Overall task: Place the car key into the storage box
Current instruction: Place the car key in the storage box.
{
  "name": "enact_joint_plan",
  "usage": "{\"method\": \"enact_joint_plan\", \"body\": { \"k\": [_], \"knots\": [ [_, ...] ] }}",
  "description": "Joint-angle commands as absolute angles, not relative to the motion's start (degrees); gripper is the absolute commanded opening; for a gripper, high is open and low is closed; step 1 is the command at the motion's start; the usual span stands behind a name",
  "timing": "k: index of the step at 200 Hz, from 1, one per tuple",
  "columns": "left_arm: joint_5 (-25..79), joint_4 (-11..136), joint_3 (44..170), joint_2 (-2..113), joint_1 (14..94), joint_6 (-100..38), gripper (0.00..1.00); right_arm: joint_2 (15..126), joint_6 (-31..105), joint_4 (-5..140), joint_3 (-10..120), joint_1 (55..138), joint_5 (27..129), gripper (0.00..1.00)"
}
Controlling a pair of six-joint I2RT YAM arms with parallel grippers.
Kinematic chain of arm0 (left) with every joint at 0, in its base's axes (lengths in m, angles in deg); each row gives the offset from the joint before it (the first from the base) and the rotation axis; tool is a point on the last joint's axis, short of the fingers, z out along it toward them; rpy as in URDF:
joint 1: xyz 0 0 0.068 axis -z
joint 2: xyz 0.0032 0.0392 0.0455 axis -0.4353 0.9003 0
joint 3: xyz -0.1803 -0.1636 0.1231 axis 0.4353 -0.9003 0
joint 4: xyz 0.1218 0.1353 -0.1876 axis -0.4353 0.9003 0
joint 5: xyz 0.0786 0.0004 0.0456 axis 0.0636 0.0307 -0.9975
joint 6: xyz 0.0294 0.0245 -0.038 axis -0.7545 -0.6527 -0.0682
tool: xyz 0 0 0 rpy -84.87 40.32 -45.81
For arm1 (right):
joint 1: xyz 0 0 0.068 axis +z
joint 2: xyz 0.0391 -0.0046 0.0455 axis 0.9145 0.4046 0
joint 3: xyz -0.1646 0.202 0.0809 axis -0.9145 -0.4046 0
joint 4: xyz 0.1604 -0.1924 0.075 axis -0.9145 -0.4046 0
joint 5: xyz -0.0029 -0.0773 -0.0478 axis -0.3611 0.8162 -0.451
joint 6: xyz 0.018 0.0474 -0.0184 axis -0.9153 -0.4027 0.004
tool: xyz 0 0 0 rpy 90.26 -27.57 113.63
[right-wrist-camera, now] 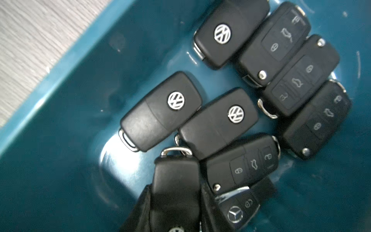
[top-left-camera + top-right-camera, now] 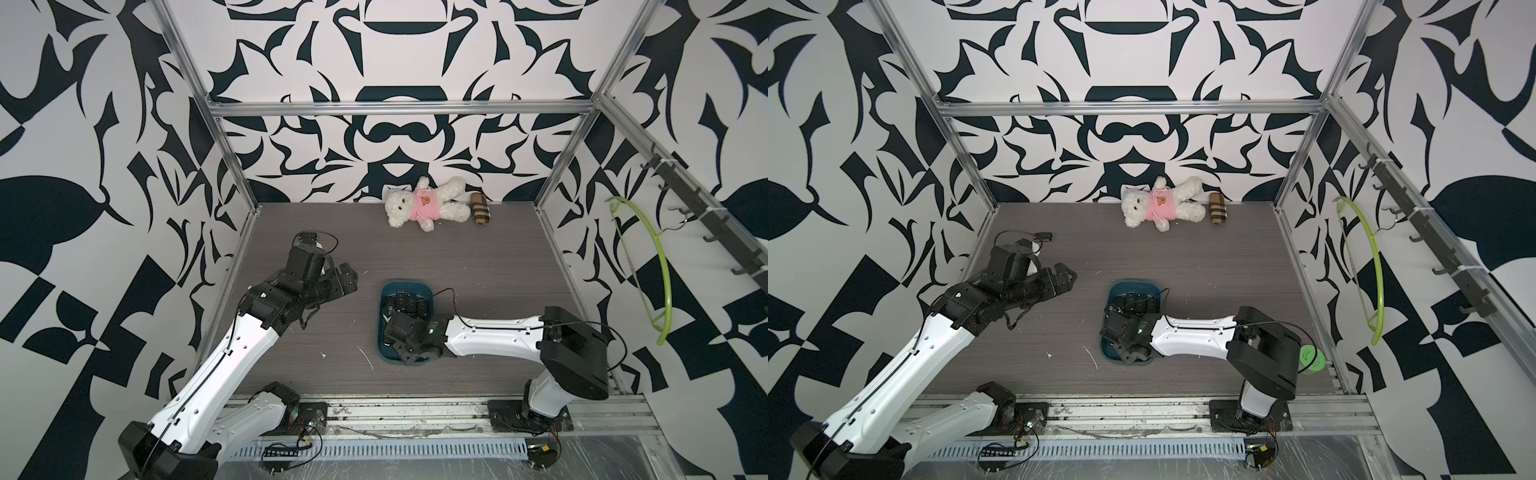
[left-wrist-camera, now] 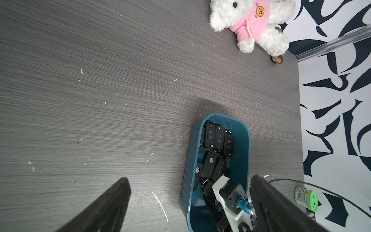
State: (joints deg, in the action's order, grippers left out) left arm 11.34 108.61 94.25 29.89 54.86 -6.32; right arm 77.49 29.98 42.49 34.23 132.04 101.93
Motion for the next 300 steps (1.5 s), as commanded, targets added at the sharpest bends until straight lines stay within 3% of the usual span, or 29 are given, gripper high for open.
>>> {"method": "enact_joint_plan", "body": {
  "k": [1,160,215,257,300],
  "knots": [
    [10.8,110.3,93.6,29.0,55.1,-6.2,0.99,77.7,28.6,43.3,35.2,132.5,102.0,0.34],
    [10.6,109.7,95.1,32.7,55.1,-9.4,0.99,80.3,19.1,38.6,38.4,134.5,106.1,0.34],
    [10.5,109.3,95.1,33.0,55.1,-9.7,0.99,78.2,19.6,36.7,39.6,134.5,107.9,0.58],
    [9.2,108.3,96.0,35.2,55.1,-10.1,0.99,74.7,21.4,34.4,40.8,134.4,110.6,0.59],
    [5.2,107.8,98.6,40.1,54.9,-11.9,0.99,70.2,23.4,33.4,42.4,132.1,113.3,0.70]
  ]
}}
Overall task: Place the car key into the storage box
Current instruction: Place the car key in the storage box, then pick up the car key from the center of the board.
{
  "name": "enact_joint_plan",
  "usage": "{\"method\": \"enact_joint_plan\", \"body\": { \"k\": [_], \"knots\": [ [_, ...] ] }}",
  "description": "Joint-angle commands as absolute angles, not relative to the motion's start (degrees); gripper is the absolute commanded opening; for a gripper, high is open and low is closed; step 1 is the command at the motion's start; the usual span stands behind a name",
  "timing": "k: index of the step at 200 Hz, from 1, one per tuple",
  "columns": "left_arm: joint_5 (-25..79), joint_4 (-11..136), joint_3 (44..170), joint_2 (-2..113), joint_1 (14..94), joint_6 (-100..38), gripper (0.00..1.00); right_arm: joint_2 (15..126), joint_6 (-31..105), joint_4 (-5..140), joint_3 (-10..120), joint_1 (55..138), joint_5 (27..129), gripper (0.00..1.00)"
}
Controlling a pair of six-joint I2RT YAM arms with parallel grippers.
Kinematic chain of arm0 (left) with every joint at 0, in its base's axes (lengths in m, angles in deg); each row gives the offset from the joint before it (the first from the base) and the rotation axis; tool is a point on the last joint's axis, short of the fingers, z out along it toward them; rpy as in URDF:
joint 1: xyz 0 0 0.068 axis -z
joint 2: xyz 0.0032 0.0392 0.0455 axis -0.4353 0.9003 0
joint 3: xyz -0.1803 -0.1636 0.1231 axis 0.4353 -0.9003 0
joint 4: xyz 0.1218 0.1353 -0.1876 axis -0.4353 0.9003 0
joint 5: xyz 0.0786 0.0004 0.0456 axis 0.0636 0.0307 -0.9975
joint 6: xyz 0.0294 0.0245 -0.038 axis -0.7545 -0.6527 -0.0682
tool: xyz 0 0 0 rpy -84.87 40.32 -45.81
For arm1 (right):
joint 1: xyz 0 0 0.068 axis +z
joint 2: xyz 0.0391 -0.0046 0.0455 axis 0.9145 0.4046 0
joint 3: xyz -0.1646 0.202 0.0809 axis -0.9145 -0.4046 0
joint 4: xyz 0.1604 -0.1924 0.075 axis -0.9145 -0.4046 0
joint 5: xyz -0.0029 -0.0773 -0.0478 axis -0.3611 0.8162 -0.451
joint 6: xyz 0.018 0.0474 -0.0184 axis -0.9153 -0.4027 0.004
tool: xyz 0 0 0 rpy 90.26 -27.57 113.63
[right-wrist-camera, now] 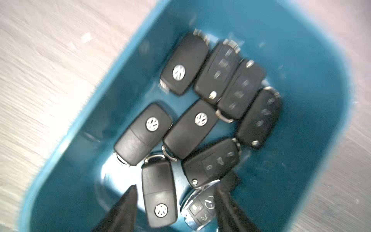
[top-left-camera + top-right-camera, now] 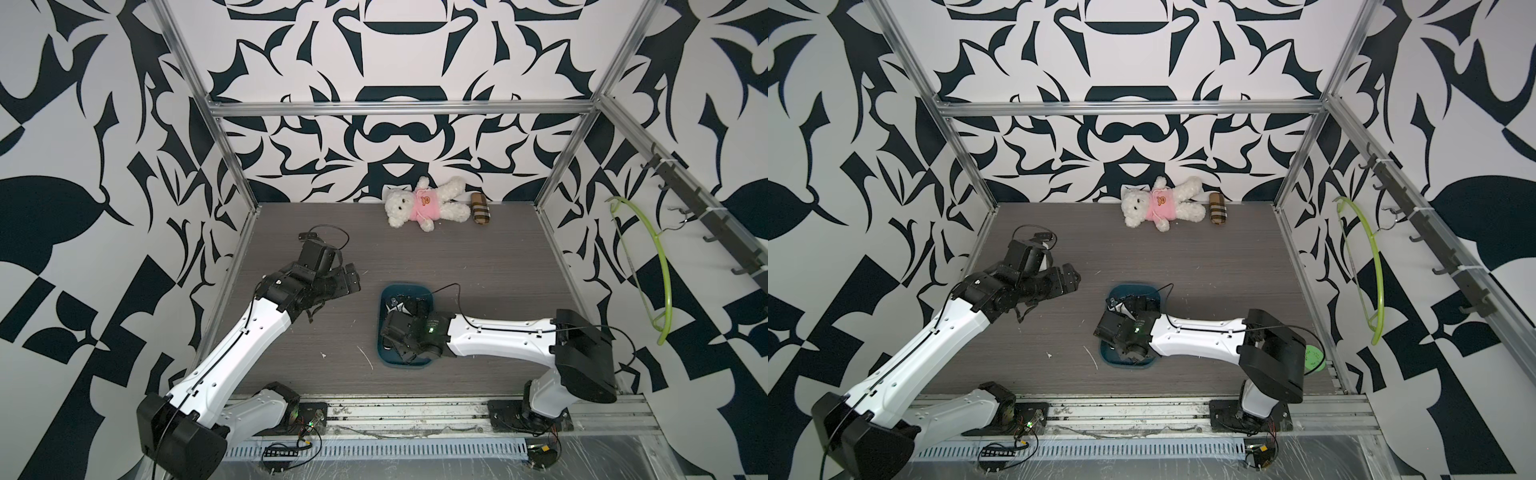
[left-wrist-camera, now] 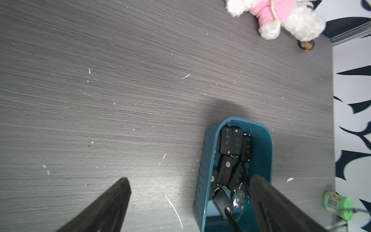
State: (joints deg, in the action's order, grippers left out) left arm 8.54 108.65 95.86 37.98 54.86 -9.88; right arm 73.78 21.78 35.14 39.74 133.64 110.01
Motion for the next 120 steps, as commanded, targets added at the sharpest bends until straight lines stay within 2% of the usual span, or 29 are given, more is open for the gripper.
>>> {"method": "enact_joint_plan", "body": {
  "k": [1,19,28,40,49,54,94,120],
  "knots": [
    [5.0,107.7,98.7,40.2,54.9,-11.9,0.99,70.1,23.4,33.4,42.4,131.9,113.3,0.71],
    [2.9,107.0,99.7,42.6,53.8,-12.7,0.99,68.7,24.3,33.8,42.9,129.2,112.8,0.82],
    [2.5,106.8,100.4,43.9,52.6,-13.0,0.99,68.2,24.8,34.1,43.2,127.5,112.0,0.84],
    [3.0,106.4,101.4,46.7,50.3,-13.0,0.99,67.6,25.4,34.7,43.5,125.3,111.3,0.93],
    [3.8,106.2,102.1,48.6,48.4,-12.9,0.99,67.3,25.8,35.3,43.7,123.5,110.3,0.94],
    [4.0,106.0,102.6,49.7,47.5,-12.8,0.99,67.2,25.9,35.7,43.9,122.6,109.6,1.00],
    [5.3,105.2,108.3,59.4,41.1,-12.7,1.00,68.6,26.9,38.9,46.8,115.2,102.8,1.00],
    [5.9,104.4,112.0,65.8,36.7,-12.9,0.95,70.3,26.6,40.6,49.4,111.2,97.9,1.00]
  ]
}}
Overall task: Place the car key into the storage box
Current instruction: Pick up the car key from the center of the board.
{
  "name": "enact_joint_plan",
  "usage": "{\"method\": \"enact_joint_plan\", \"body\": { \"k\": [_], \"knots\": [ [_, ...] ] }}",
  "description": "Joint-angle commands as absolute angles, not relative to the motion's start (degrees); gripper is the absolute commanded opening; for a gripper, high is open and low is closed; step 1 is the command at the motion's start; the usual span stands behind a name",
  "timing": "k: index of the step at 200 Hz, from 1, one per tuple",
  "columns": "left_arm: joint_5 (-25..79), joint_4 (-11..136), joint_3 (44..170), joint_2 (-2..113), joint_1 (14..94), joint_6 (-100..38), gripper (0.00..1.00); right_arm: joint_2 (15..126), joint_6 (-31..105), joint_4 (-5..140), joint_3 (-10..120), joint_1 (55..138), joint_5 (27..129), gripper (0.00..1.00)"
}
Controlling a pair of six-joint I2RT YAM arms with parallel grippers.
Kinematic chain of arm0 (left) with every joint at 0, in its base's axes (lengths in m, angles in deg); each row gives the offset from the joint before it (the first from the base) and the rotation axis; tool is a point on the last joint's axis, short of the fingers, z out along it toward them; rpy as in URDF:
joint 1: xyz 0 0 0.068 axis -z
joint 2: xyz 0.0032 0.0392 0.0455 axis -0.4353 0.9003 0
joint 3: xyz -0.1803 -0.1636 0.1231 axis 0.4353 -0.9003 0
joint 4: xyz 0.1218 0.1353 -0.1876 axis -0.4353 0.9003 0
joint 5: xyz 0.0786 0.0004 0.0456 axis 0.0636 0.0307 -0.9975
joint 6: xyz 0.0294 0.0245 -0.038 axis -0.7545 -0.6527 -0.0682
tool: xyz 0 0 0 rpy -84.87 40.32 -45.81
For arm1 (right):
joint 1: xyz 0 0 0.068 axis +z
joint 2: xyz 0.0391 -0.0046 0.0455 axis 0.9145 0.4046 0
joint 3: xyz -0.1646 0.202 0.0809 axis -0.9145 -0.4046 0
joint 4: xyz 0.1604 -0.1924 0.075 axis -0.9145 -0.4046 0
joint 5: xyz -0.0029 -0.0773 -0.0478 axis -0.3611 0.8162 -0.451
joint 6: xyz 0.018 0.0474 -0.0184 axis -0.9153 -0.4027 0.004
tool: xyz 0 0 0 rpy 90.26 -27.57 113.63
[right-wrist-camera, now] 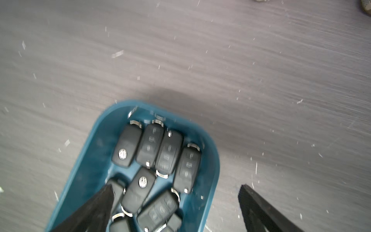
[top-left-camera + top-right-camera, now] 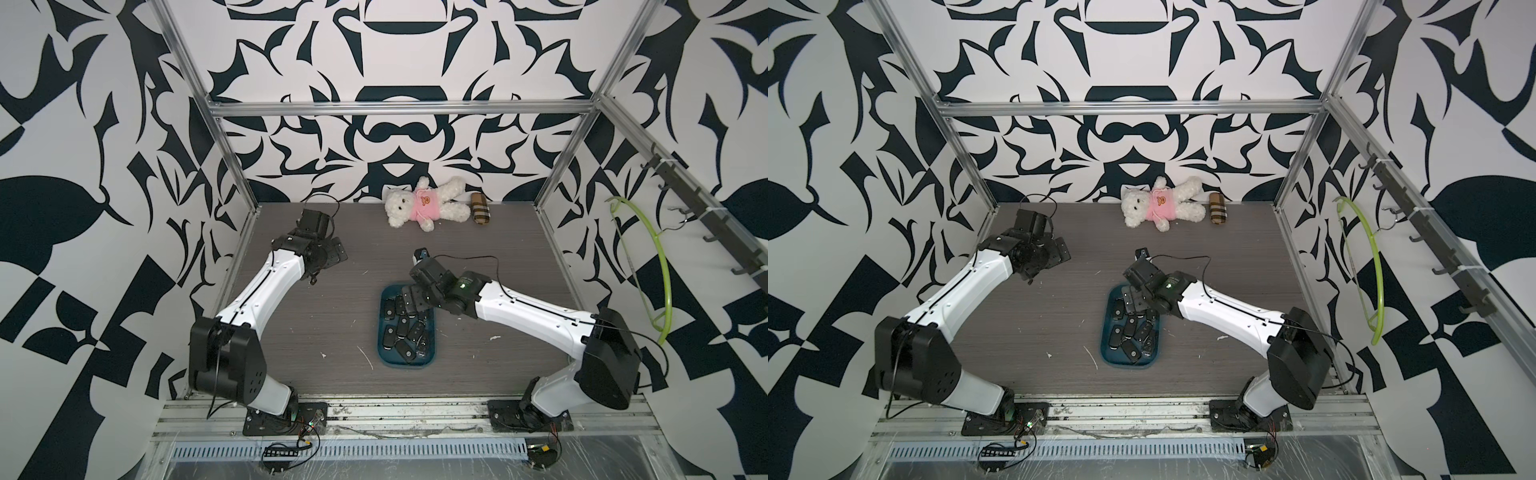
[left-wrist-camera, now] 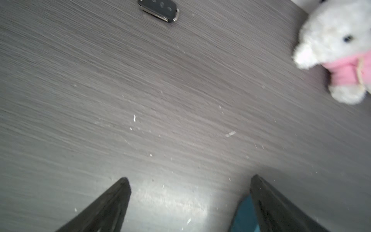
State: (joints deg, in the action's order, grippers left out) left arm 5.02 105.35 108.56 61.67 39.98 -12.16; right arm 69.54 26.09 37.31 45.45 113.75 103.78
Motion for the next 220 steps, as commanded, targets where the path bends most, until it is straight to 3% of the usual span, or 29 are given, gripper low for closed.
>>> {"method": "enact_joint_plan", "body": {
  "k": [1,89,173,220],
  "knots": [
    [6.0,104.3,112.0,66.1,36.5,-12.9,0.95,70.3,26.6,40.6,49.4,111.0,97.8,1.00],
    [4.9,104.2,130.0,87.2,26.7,-14.3,0.80,77.4,26.4,40.2,57.8,107.5,93.9,1.00],
    [4.1,112.4,160.8,111.5,25.6,-12.6,0.84,80.4,25.9,38.5,62.6,107.5,93.7,1.00],
    [3.0,112.3,164.3,116.1,25.7,-10.6,0.84,80.5,25.4,37.9,62.5,107.5,94.5,1.00]
  ]
}}
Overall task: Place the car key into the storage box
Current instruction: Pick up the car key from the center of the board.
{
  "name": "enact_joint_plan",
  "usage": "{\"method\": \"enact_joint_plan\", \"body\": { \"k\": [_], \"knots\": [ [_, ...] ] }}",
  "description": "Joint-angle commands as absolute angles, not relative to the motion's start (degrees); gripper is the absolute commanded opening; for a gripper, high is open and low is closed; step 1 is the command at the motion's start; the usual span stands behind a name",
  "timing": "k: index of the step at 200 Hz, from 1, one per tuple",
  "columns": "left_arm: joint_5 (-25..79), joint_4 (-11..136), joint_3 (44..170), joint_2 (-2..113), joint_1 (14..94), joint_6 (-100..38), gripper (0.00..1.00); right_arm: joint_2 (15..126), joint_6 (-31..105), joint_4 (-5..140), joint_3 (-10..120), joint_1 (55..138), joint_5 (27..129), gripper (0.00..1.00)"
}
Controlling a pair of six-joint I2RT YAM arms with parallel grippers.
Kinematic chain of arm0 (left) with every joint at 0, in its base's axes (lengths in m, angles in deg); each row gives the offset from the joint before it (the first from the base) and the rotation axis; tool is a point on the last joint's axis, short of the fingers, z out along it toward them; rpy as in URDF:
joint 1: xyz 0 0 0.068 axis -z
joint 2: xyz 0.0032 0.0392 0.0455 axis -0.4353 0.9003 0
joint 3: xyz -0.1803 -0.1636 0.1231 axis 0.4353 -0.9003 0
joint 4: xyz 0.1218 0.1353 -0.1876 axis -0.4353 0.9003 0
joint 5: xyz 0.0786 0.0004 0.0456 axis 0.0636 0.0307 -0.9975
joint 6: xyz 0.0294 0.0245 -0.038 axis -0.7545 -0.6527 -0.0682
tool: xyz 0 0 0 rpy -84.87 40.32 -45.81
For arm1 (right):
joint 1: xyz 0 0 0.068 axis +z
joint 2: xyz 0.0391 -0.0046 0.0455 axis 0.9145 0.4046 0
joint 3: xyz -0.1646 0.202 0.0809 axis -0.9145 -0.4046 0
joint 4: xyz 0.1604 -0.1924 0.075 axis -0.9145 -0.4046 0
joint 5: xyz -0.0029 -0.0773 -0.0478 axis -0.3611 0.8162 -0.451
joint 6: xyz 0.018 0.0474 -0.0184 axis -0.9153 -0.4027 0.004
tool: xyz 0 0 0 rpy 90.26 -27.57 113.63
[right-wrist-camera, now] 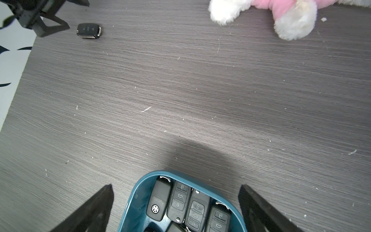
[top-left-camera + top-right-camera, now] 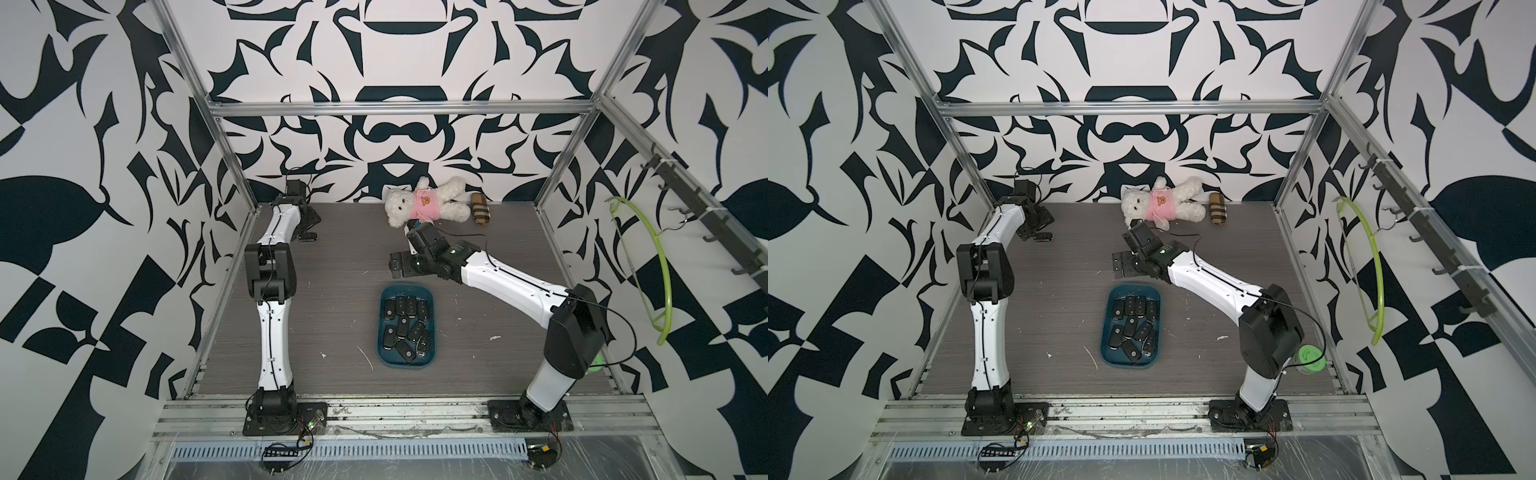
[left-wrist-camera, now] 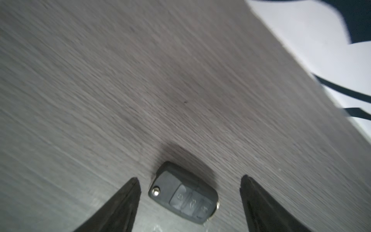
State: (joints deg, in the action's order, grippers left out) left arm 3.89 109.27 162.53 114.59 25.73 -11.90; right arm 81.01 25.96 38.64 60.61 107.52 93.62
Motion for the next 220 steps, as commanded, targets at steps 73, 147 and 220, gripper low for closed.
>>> {"method": "enact_joint_plan", "body": {
  "k": [73,147,220],
  "knots": [
    [5.1,115.2,159.5,115.7,26.2,-12.0,0.79,80.5,25.5,38.3,61.5,107.5,94.6,1.00],
    [4.5,113.8,152.2,112.0,26.2,-14.9,0.68,80.4,25.4,39.0,60.8,107.5,93.8,1.00],
    [7.4,114.9,160.9,117.6,26.1,-20.9,0.54,79.0,24.5,38.4,59.4,107.5,94.7,1.00]
  ]
}}
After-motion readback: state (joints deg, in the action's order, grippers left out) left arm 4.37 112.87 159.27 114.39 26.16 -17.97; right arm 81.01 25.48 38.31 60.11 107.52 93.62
